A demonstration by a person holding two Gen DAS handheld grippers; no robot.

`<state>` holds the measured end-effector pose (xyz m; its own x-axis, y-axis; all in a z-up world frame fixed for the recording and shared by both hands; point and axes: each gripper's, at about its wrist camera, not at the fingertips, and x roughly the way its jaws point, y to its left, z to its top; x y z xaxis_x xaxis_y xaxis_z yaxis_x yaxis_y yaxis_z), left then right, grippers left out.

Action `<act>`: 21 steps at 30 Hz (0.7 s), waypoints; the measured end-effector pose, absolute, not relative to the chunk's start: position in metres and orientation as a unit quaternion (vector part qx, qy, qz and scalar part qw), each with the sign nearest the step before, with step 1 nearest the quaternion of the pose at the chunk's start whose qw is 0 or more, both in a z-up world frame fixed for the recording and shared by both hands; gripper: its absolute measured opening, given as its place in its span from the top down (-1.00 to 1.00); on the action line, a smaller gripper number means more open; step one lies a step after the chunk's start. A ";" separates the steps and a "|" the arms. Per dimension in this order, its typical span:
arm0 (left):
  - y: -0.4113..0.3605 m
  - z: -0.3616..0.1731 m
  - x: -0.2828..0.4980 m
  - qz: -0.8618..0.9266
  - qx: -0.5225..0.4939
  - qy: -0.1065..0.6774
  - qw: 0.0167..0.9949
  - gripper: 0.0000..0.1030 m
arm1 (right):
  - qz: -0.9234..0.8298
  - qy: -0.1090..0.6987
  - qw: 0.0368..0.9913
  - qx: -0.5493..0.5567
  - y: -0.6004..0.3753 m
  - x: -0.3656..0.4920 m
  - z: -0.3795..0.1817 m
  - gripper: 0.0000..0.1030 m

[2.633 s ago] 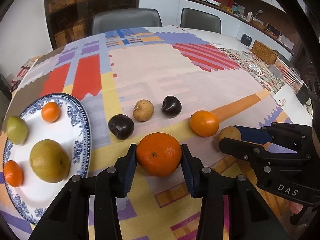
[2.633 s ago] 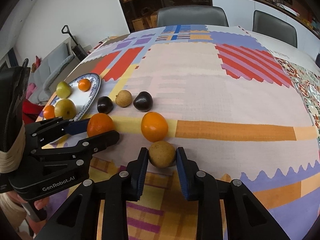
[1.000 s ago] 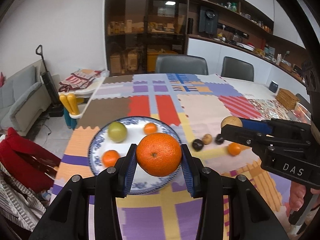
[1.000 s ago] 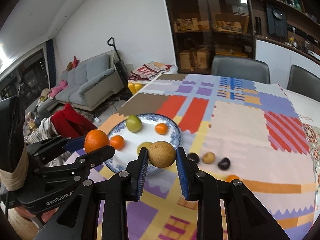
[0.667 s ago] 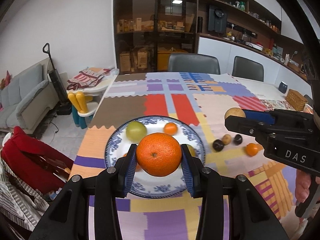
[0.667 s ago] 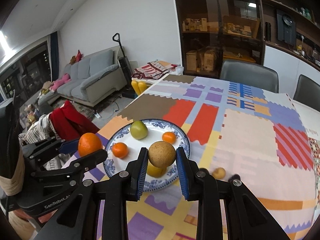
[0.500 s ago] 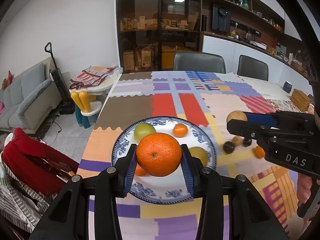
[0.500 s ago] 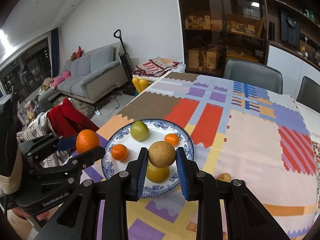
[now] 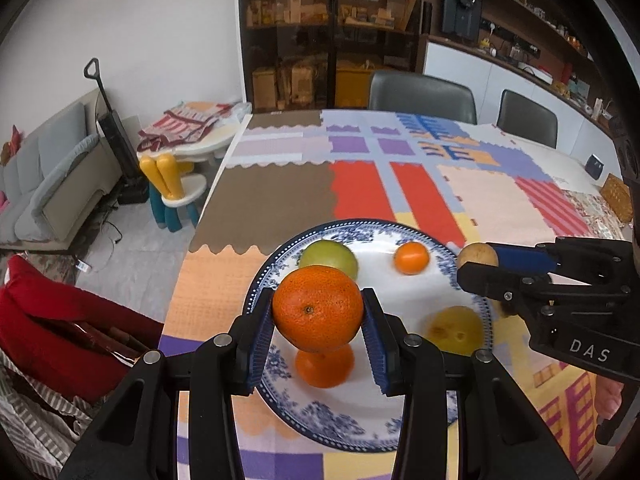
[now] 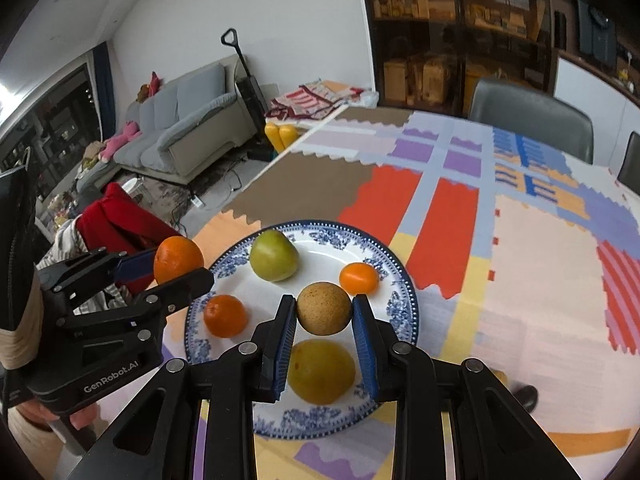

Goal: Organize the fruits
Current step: 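Carry the mandarin and kiwi over the plate, lower them and open both tools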

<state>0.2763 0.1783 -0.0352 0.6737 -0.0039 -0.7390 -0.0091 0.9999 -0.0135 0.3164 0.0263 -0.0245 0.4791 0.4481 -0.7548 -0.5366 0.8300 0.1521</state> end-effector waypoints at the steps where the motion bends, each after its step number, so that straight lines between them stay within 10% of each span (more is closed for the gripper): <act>1: 0.181 -0.039 0.281 0.001 -0.010 0.410 0.912 0.20 | 0.286 0.428 0.856 -0.053 0.028 0.320 -0.028 0.42; 21: 0.188 -0.071 0.310 -0.007 -0.017 0.458 0.889 0.06 | 0.275 0.489 0.827 -0.037 0.037 0.356 -0.070 0.42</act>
